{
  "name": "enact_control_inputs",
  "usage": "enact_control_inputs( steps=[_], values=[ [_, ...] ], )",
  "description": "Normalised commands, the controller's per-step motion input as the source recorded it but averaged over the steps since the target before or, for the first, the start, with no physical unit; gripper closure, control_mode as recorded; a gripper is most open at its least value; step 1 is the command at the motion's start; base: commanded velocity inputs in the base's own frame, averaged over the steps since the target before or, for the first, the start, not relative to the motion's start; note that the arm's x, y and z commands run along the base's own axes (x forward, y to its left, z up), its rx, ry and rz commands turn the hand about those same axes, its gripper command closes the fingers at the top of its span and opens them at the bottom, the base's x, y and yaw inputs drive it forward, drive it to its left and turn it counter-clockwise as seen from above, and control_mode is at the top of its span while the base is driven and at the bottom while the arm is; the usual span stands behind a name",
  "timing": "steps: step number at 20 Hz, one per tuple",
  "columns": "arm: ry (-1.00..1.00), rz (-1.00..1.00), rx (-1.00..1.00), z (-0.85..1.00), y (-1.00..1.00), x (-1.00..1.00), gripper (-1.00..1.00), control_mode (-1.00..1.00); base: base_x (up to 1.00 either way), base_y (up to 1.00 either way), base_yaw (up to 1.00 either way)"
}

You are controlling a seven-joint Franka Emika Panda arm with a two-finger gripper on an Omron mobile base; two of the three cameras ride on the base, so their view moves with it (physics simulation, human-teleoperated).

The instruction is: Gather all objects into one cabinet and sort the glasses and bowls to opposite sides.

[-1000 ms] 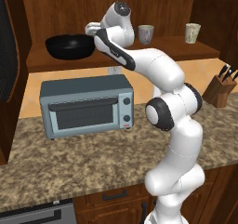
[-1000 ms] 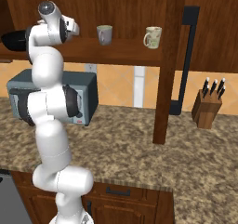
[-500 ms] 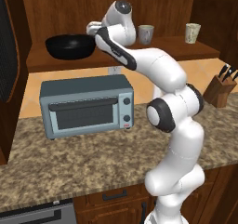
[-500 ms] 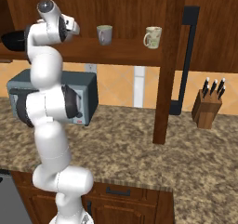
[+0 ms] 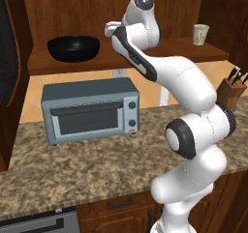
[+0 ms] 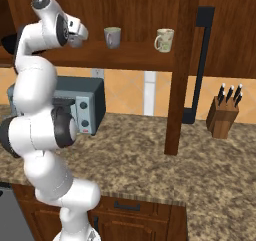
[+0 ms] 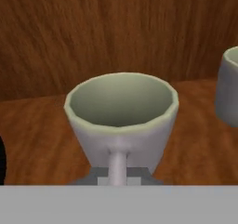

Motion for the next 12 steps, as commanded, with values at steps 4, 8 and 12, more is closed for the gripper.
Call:
enact_control_inputs(
  steps=[4, 8, 12],
  values=[
    [0.00, -0.11, 0.00, 0.00, -0.58, -0.76, 1.00, -1.00, 0.00, 0.00, 0.00],
    [0.00, -0.12, 0.00, 0.00, -0.55, -0.65, 1.00, -1.00, 0.00, 0.00, 0.00],
    [0.00, -0.15, 0.00, 0.00, -0.65, -0.50, 1.00, -1.00, 0.00, 0.00, 0.00]
  ],
)
